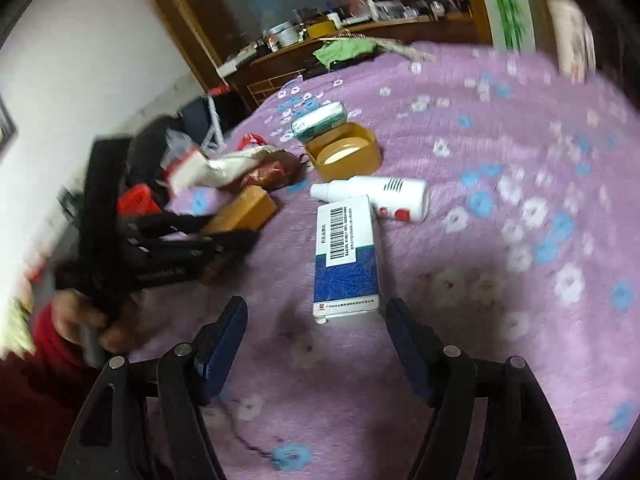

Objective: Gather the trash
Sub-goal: 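Grasp the orange box with the left tool while the right tool grasps the blue-white medicine box, then hold the orange box in the left tool and blue-white box in the right tool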

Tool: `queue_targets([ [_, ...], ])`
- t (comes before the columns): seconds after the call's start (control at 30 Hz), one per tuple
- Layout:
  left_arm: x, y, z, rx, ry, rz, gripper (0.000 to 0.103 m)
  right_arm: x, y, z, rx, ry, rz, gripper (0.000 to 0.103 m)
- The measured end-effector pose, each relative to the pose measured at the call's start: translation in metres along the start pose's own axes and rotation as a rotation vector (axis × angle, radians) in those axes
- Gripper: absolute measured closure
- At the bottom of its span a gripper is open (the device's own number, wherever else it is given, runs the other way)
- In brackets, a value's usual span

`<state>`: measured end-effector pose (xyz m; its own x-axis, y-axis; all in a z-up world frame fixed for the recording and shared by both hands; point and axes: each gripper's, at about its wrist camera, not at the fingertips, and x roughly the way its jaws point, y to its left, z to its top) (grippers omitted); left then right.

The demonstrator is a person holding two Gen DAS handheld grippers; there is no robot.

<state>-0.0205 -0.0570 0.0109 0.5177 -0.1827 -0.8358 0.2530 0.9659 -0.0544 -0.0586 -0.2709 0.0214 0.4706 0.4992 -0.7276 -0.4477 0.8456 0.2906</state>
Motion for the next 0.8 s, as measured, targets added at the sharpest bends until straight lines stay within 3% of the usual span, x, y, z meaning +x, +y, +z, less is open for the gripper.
queue_targets([
  [0.13, 0.001, -0.001, 0.0, -0.011, -0.014, 0.005, 0.055, 0.009, -0.001, 0.006, 0.002, -0.015, -0.069, 0.027],
  [0.17, 0.0, -0.001, -0.001, -0.012, -0.017, 0.005, 0.055, 0.013, 0.0, 0.007, 0.001, -0.008, -0.079, 0.034],
  [0.2, -0.002, -0.001, -0.002, -0.015, -0.019, 0.0, 0.055, 0.015, -0.001, 0.008, 0.0, -0.004, -0.074, 0.051],
  [0.3, -0.008, 0.0, -0.008, -0.029, -0.031, -0.028, 0.057, 0.018, 0.004, 0.008, -0.016, 0.008, -0.114, 0.066],
  [0.53, -0.034, -0.003, -0.022, -0.042, -0.108, -0.009, 0.057, -0.003, 0.032, 0.002, -0.021, -0.094, -0.121, 0.066],
  [0.8, -0.063, -0.003, -0.031, -0.043, -0.185, 0.039, 0.057, -0.013, 0.064, 0.001, -0.039, -0.135, -0.077, 0.066],
])
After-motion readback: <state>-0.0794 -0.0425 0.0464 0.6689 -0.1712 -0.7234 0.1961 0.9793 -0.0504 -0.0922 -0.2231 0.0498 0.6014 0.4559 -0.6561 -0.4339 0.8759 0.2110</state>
